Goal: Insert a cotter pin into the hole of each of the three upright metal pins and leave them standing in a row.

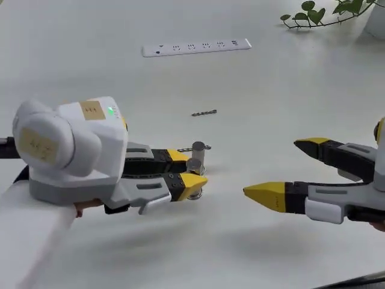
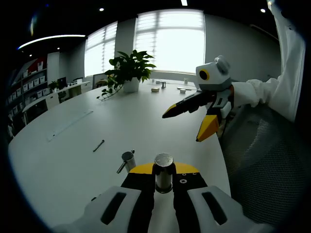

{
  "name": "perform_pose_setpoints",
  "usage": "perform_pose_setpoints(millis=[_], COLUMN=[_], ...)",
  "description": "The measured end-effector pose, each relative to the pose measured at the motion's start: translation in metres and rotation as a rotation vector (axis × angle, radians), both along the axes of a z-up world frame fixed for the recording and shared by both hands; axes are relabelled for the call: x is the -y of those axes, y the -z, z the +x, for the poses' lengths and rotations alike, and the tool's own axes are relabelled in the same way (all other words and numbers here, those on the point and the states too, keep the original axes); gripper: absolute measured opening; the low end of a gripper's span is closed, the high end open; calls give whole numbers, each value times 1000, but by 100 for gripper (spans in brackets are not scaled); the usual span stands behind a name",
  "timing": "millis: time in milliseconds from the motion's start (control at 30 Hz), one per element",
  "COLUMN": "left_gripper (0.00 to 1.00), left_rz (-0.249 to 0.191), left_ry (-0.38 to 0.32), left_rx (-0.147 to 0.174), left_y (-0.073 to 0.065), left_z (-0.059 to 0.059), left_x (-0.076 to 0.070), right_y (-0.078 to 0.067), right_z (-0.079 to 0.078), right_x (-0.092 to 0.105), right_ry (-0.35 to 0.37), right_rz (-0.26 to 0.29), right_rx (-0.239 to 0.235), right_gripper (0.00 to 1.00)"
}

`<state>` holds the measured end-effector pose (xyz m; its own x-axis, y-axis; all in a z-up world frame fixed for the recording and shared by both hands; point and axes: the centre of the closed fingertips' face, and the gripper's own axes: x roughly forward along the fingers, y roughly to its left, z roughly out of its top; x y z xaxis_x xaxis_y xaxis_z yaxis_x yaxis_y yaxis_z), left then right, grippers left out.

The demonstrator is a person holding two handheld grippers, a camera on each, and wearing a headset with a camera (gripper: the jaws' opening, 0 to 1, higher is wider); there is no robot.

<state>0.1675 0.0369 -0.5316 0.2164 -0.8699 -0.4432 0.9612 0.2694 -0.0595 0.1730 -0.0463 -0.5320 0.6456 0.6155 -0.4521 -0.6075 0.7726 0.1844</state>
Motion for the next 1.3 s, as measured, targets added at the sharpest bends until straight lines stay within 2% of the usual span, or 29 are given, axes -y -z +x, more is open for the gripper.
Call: perform_pose_setpoints(millis=[133, 300, 367, 500, 600, 700, 867, 1000, 1067, 1200, 1300], left_gripper=[10, 10, 10, 10, 10, 10, 10, 10, 10, 10, 11], left_rz=[5, 24, 33, 47, 67, 75, 64, 56, 34, 34, 31], left_ry=[-9, -19, -28, -27, -24, -21, -32, -37, -55, -45, -51], left_rx=[-25, -39, -60, -60, -80, -75, -68, -48, -64, -42, -39], left_y=[9, 21, 27, 33, 38, 40, 40, 40, 39, 39, 39], left_z=[-3, -6, -7, -8, -10, -11, -10, -8, -8, -12, -11], left_x=[-3, -6, -7, -8, -8, -8, -7, -8, -8, -7, -7], right_y=[1, 2, 3, 4, 7, 7, 9, 9, 9, 8, 8], right_z=[-1, -1, -2, -2, -2, -2, -4, -5, -5, -6, -6], right_x=[-2, -1, -1, 0, 2, 3, 4, 3, 2, 1, 0], right_ry=[-9, -9, -8, -5, -1, 0, -3, -6, -6, -8, -10], right_rz=[0, 6, 7, 12, 15, 16, 12, 10, 9, 10, 9], right_rx=[-6, -15, -19, -26, -38, -40, -44, -46, -46, -47, -48], right_gripper=[86, 87, 86, 86, 86, 86, 86, 86, 86, 86, 86])
